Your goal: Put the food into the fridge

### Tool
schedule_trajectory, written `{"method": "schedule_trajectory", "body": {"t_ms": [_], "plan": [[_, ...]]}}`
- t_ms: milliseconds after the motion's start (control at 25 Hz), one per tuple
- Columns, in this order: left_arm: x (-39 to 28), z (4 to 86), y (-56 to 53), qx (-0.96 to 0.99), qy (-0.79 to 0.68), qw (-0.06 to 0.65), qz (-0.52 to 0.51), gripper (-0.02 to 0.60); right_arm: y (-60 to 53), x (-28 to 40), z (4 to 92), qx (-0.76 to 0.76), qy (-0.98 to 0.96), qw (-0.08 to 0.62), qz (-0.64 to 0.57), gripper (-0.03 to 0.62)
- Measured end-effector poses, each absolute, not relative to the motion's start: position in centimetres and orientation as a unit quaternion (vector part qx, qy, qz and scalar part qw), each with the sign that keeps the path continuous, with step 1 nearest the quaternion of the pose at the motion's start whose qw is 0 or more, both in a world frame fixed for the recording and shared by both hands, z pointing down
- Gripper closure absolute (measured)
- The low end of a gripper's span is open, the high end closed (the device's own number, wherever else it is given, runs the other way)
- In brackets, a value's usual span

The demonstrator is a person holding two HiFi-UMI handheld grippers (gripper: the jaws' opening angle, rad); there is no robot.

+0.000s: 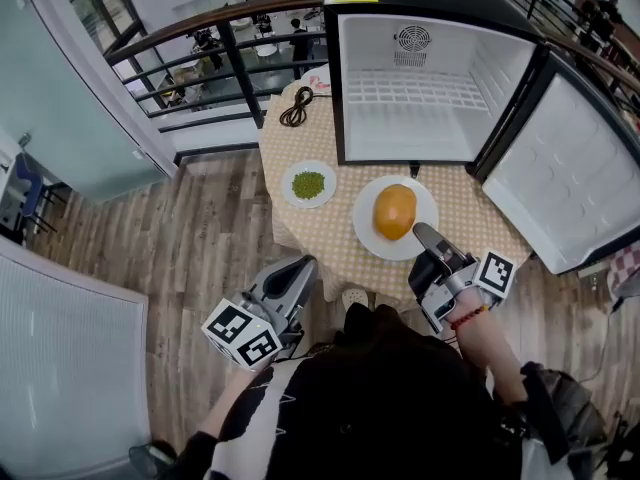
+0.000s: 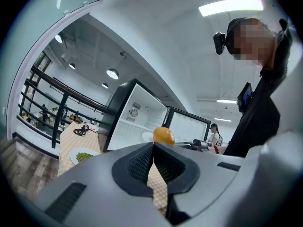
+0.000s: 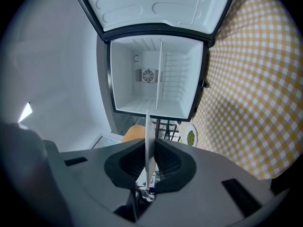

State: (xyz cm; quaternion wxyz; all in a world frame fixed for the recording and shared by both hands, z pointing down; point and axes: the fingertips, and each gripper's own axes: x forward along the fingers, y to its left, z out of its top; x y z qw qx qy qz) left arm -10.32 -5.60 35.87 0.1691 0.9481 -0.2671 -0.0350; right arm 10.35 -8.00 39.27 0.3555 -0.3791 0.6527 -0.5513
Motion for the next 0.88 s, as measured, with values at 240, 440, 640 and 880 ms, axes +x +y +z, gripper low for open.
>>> {"method": "schedule_trajectory", "body": {"t_ms": [240, 440, 640, 880], "plan": [[-9.3, 35.4, -9.5, 0.946, -0.277, 0.163, -0.032, 0.569, -12.2, 11.5, 39.7, -0.372, 0.654, 0.357, -0.554, 0.556], [-8.4, 36.0, -13.1, 0.943, -0.281, 0.175, -0.027, 0.569, -15.8, 12.0, 40.5, -0.369, 0.649, 0.355, -0.563, 0.556], [-7.7, 36.8, -16.0, 0.943, -0.275, 0.184, -0.024, 0.569, -18.9, 13.0, 41.4, -0.38, 0.639, 0.355, -0.567, 0.556], [-7.8, 39.9, -18.4, 0.935, -0.286, 0.209, -0.005, 0.569, -22.2, 14.4, 44.3, -0.403, 0.63, 0.34, -0.57, 0.556]]}}
